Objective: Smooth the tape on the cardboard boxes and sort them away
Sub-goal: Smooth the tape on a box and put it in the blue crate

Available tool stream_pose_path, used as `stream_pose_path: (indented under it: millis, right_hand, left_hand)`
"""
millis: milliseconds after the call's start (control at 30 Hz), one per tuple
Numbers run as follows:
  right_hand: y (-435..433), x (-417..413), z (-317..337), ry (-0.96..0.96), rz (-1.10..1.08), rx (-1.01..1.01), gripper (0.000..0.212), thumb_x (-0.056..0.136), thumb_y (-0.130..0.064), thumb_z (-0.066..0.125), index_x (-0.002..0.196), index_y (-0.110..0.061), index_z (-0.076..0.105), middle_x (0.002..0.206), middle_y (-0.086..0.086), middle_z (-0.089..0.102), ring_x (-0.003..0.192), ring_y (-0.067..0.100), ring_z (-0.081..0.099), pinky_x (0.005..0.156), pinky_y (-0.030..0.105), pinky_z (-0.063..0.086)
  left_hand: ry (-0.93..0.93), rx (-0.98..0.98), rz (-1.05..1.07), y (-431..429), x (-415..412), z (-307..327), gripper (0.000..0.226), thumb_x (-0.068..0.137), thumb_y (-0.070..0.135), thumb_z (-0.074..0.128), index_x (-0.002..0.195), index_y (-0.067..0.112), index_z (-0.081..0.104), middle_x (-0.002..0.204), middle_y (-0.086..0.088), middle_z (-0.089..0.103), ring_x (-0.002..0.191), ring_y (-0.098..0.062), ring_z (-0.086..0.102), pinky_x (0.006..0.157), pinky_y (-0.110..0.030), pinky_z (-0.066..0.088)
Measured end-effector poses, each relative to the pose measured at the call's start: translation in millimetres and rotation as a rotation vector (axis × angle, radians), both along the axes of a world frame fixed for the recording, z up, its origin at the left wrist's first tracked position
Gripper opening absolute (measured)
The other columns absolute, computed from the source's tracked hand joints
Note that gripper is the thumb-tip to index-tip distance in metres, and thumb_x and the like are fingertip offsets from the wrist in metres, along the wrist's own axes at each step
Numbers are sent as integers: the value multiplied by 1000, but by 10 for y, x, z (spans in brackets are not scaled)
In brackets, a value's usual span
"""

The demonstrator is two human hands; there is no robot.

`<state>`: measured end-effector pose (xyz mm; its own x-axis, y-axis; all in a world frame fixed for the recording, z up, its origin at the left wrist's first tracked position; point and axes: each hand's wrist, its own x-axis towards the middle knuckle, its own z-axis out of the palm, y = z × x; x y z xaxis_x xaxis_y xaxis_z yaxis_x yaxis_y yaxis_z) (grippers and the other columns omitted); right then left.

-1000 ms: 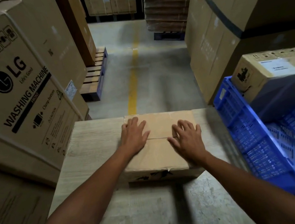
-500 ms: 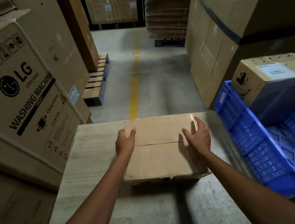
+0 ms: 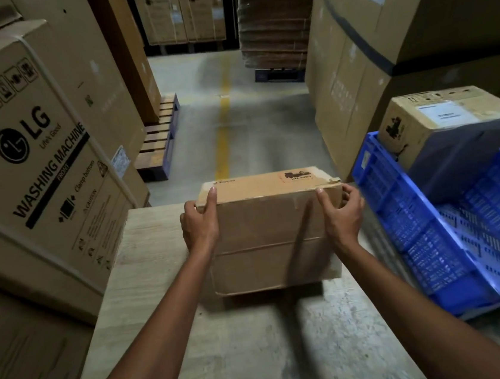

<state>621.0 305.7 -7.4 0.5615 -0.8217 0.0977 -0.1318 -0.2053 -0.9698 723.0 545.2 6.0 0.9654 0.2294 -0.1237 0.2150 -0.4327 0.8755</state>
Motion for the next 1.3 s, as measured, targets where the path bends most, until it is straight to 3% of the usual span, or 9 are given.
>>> stream_pose_path:
  millis: [167,333,567,767,833,900,967,1133,1300]
  right_hand:
    - [91,-104,-53,-46,-23,123,69,71,-74,65,113,-21,50,118,9,59,102,19,61,82,31,54]
    - [124,-398,-280,34,-48,190,38,88,-38,72,111,-19,49,118,14,61,90,16,60,76,33,50]
    - [186,-598,-367,79,-26,87,41,79,-51,64,109,-28,48,116,7,60,91,13,62,79,39,56]
    - [294,-634,-253,254,-61,-243,45,88,-32,67,127,-14,53,134,10,51,124,30,48,103,56,44]
    - [362,-632,-166,258,-8,-512,46,87,-27,68,129,-13,56,142,10,48,135,30,43,113,55,27]
    - [459,-607,-106,170,144,-694,41,88,-32,62,125,-13,62,142,10,51,132,29,48,111,53,33]
    - [620,-605,-116,148,338,-708,45,92,-40,53,125,-12,64,141,11,54,129,29,52,106,50,43]
    - [741,-707,-286,369,487,-1039,56,101,-54,36,136,-17,58,146,14,52,137,32,46,110,47,37]
    - [643,-455,17,470,455,-1178,46,92,-60,40,99,-21,64,104,6,60,92,26,56,76,39,41]
  left_hand:
    - [-58,-34,0,127,-196,-95,56,87,67,59,113,17,54,110,-3,61,96,-23,58,76,-33,46]
    - [-145,-41,-51,246,-511,-265,35,92,41,67,112,15,55,108,-5,63,94,-21,60,64,-25,42]
    - [-203,-41,-86,329,-709,-365,37,92,31,69,121,14,54,114,-6,62,98,-23,61,75,-30,46]
    - [-513,384,-191,298,-816,-299,53,91,19,67,137,3,48,141,-21,43,126,-34,49,98,-41,48]
    - [-723,523,-301,256,-850,-308,48,92,22,61,136,5,49,144,-23,43,137,-37,42,114,-52,35]
    - [-807,535,-436,167,-942,-321,47,93,26,56,136,7,53,144,-20,48,140,-36,41,118,-55,28]
    - [-780,586,-539,94,-1043,-400,48,95,32,52,137,8,55,142,-18,52,137,-35,45,116,-54,31]
    - [-682,806,-579,26,-1082,-448,48,96,43,45,125,11,66,130,-16,62,122,-33,56,104,-50,41]
    - [-626,888,-679,-71,-738,-19,37,97,40,44,94,14,70,97,-8,63,89,-28,58,71,-38,45]
